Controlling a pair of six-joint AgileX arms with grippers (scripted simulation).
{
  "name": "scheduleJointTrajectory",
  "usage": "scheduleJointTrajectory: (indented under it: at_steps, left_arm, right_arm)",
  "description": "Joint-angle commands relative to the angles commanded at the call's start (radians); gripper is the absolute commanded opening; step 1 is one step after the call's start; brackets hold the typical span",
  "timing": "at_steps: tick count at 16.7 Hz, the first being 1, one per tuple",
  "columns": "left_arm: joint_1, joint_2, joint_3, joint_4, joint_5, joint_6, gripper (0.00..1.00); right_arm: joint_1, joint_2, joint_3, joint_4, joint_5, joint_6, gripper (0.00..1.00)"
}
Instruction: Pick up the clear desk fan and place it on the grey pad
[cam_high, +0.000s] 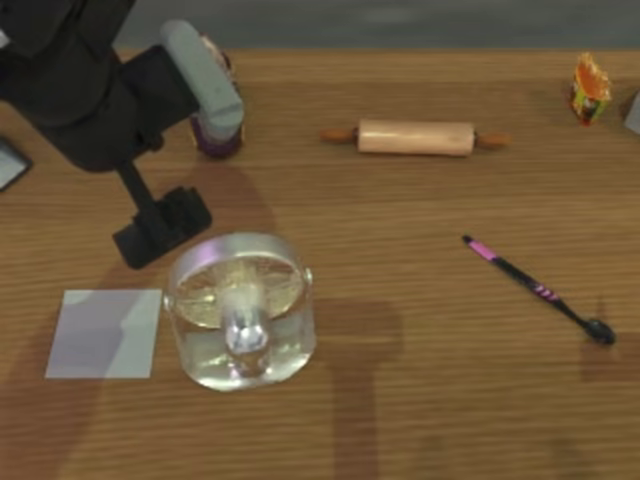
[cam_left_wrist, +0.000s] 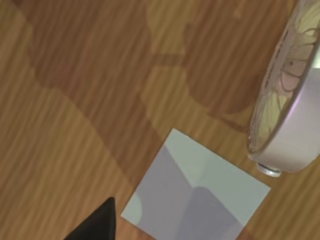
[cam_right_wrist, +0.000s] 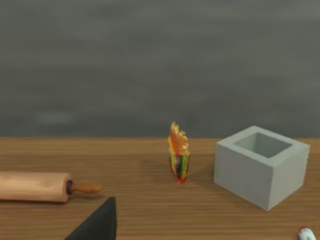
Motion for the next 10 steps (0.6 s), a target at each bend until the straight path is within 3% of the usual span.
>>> scheduleJointTrajectory:
  at_steps: [5,10]
  left_arm:
    - [-0.088,0.310,0.277,-0.227,-0.001,0.131,1.00]
    - [-0.112,0.385,0.347,-0.291,-0.001,0.166,1.00]
  right_arm:
    - [0.000,0.000,0.000,0.000,0.000,0.000,1.00]
    - [0.000,0.000,0.000,0.000,0.000,0.000,1.00]
